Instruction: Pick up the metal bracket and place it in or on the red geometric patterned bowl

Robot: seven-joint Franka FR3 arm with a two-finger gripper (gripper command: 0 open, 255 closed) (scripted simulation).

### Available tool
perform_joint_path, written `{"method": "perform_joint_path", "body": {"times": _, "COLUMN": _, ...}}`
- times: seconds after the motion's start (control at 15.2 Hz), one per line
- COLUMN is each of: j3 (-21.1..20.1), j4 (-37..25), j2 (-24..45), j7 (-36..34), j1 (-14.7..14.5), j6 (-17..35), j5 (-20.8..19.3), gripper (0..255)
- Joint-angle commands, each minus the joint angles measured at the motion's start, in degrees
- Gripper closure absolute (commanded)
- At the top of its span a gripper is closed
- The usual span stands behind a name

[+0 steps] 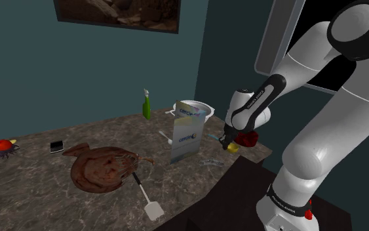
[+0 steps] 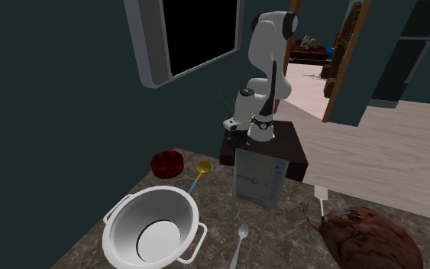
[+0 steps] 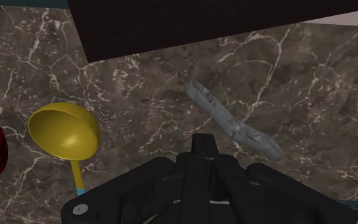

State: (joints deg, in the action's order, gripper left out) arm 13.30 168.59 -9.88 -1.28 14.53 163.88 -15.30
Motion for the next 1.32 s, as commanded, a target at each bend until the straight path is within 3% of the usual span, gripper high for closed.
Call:
{"method": "perform_joint_path", "body": {"times": 0.0, "j3": 0.0, "j4": 0.0, "j2": 0.0, "j7": 0.0, "j1": 0.0, "j6": 0.0, "j5": 0.0, "gripper": 0}}
{"method": "perform_joint_path", "body": {"times": 0.2, "j3": 2.22, "j4": -7.49, "j2": 10.4, "j7": 19.23, "j1": -7.58, "j6": -1.98, "j5": 7.01, "gripper": 0}}
{"method": "perform_joint_path", "body": {"times": 0.33, "j3": 0.43, "j4": -12.03, "j2": 16.52, "j7": 30.05, "j1": -9.23, "j6": -3.74, "j5": 9.53, "gripper": 0}}
{"method": "perform_joint_path", "body": {"times": 0.59, "j3": -4.61, "j4": -19.36, "j2": 26.55, "j7": 44.53, "j1": -9.84, "j6": -7.05, "j5": 6.51, "gripper": 0}}
{"method": "perform_joint_path", "body": {"times": 1.25, "j3": -4.82, "j4": -20.2, "j2": 33.61, "j7": 44.42, "j1": -9.14, "j6": -0.81, "j5": 6.46, "gripper": 0}}
